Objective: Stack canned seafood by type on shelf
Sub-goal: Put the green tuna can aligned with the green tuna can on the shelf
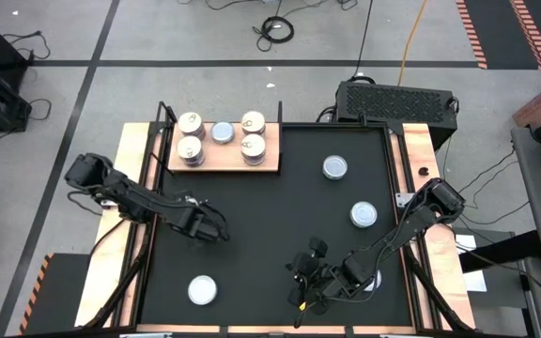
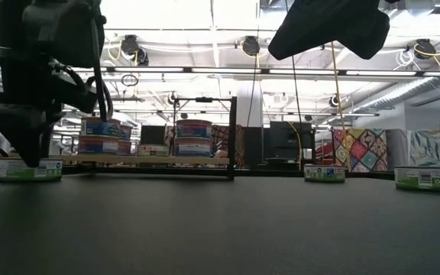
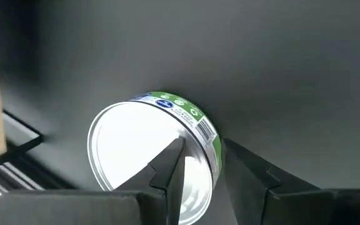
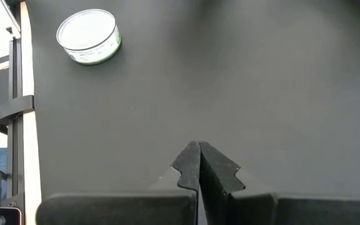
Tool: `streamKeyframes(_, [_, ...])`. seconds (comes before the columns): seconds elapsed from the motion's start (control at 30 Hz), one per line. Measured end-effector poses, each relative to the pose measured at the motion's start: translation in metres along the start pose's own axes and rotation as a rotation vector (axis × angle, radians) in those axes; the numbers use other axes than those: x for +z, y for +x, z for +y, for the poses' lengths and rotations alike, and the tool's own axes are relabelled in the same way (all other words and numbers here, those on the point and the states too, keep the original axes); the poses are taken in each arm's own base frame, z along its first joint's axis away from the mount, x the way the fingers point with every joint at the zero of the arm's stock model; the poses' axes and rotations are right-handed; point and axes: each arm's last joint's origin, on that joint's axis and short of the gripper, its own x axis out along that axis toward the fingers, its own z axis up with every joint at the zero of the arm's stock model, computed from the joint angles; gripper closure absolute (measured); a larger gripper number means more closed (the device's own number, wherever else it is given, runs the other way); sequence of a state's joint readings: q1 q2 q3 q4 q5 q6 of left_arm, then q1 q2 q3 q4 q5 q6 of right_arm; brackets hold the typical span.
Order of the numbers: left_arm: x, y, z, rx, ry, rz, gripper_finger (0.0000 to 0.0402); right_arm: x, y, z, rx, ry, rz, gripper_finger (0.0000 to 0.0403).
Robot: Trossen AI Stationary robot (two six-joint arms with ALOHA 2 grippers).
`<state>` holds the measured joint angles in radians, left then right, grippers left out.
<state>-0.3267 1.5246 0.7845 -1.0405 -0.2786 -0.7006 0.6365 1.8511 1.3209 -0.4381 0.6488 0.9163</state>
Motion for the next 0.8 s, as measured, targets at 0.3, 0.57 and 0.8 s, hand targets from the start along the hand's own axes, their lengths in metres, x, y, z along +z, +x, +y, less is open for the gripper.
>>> streamKeyframes(0.3, [0.000,0.002,0.000,0.019,0.012,0.004,0.0327,0.000,0.000,0.000,0.000,0.006,0.000,0.0403])
streamKeyframes(0.57, [-0.001,0.002,0.001,0.036,0.043,0.005,0.0395,0.000,0.000,0.000,0.000,0.006,0.000,0.0403])
streamKeyframes(0.8, [0.008,-0.011,-0.001,0.019,0.093,-0.018,0.0400,0.000,0.000,0.000,0.000,0.006,0.000,0.0403])
